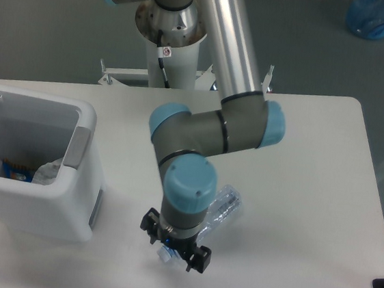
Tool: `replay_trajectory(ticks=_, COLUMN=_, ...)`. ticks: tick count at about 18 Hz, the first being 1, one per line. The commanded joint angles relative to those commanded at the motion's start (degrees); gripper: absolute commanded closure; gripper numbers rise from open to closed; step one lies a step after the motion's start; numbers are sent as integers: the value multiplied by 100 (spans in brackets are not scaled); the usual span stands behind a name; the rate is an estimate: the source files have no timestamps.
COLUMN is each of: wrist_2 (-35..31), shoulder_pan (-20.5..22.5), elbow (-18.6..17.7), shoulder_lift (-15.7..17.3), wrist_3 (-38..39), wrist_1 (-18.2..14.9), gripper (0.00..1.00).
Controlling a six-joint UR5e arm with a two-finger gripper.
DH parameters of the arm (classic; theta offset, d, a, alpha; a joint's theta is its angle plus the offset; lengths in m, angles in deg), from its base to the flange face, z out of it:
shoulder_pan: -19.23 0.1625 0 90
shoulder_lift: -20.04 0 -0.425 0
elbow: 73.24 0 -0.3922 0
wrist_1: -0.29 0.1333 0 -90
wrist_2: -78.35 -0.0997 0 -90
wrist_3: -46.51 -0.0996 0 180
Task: Place the trash in the trash can
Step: 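Lower the gripper onto the bottle and close around it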
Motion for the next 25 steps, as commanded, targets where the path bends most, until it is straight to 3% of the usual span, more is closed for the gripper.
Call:
replay_trajectory(ticks=14, wrist_2=-536, shoulder_pan=-290, elbow=-132, shoulder_lift=-281, wrist_3=-150, wrist_1=97, gripper=7)
replay_trajectory(ticks=22, wrist_2=-728, shoulder_pan=-290, elbow=-149, shoulder_lift=-325, wrist_3=-158, wrist_1=97, gripper=20)
replay_trajectory(ticks=25, wrist_2=-791, shoulder_pan=-290, elbow=-150, shoulder_lift=-352, wrist_3=-158, wrist_1=114, gripper=31)
